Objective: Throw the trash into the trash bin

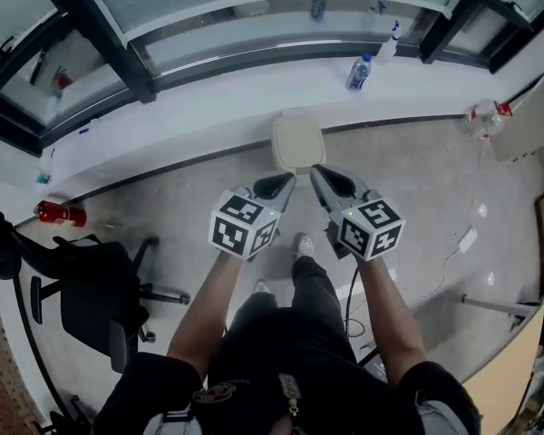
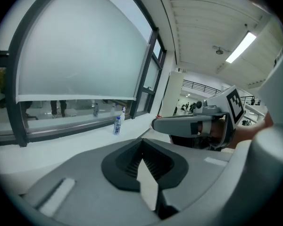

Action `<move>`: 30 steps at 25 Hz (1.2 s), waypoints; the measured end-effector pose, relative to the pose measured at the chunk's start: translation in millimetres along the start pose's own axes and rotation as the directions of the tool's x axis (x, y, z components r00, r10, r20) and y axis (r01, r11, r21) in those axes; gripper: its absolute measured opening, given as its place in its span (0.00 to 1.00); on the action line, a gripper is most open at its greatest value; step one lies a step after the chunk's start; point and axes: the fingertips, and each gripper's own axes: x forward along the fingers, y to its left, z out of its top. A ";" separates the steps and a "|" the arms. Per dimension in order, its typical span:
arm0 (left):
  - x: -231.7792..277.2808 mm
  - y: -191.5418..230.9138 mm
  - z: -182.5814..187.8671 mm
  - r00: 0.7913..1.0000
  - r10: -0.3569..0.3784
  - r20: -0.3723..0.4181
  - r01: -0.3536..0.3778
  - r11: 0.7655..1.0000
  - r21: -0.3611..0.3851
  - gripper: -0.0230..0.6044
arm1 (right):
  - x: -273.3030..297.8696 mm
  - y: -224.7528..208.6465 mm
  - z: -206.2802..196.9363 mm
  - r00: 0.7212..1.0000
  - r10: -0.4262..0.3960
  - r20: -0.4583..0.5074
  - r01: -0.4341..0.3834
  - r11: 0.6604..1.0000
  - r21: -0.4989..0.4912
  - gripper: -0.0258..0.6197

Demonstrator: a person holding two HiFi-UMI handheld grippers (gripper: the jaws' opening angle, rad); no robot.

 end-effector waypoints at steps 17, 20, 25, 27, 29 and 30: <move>-105.4 -68.8 40.2 0.995 -0.030 0.097 0.020 0.995 0.098 0.05 | -82.8 98.7 58.0 0.983 -0.026 0.179 0.030 0.999 -0.022 0.04; -114.8 -71.9 44.6 0.994 -0.028 0.107 0.016 0.994 0.108 0.05 | -87.8 105.5 64.3 0.980 -0.029 0.197 0.034 0.999 -0.022 0.04; -129.2 -72.7 47.0 0.993 -0.027 0.118 0.013 0.993 0.120 0.05 | -90.6 117.5 71.8 0.974 -0.031 0.223 0.037 0.999 -0.023 0.04; -133.2 -71.5 47.9 0.992 -0.026 0.121 0.011 0.992 0.123 0.05 | -90.1 121.6 74.2 0.973 -0.029 0.229 0.036 0.999 -0.025 0.04; -137.3 -70.5 47.8 0.992 -0.026 0.123 0.010 0.992 0.125 0.05 | -88.9 125.3 74.6 0.973 -0.027 0.230 0.035 0.999 -0.028 0.04; -138.9 -70.5 47.6 0.992 -0.027 0.124 0.011 0.992 0.126 0.05 | -88.7 126.6 74.4 0.973 -0.027 0.231 0.035 0.999 -0.028 0.04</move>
